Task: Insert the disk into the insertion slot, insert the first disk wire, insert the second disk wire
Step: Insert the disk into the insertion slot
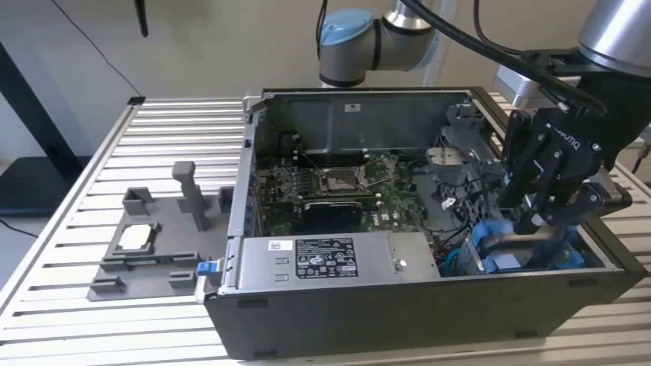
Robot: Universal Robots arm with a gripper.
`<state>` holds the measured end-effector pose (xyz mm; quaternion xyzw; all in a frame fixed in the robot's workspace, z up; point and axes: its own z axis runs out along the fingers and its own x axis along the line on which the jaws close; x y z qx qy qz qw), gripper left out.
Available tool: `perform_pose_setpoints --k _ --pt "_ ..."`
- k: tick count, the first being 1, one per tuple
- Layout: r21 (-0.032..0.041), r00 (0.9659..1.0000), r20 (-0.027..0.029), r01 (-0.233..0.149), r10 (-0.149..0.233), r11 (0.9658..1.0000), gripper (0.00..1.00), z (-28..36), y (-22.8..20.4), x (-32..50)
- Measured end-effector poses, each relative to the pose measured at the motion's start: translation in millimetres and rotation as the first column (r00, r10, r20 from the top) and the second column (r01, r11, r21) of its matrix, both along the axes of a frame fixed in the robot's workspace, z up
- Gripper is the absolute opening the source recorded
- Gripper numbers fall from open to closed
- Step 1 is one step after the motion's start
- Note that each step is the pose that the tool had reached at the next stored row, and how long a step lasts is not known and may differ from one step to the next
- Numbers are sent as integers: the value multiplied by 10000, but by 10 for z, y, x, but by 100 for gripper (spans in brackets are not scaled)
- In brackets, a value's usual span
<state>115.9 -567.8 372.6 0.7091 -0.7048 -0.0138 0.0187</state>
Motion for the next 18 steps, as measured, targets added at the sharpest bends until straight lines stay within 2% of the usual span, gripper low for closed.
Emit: perform_pose_setpoints --k 5,10,15,18 --pt "4 10000 2 -1 1 10000 47 6 0 0" --pt "0 10000 27 0 0 10000 47 51 7 -4" --pt "1 9999 114 0 0 10000 47 116 33 -8" --pt "3 9998 191 0 0 10000 47 148 53 -10"
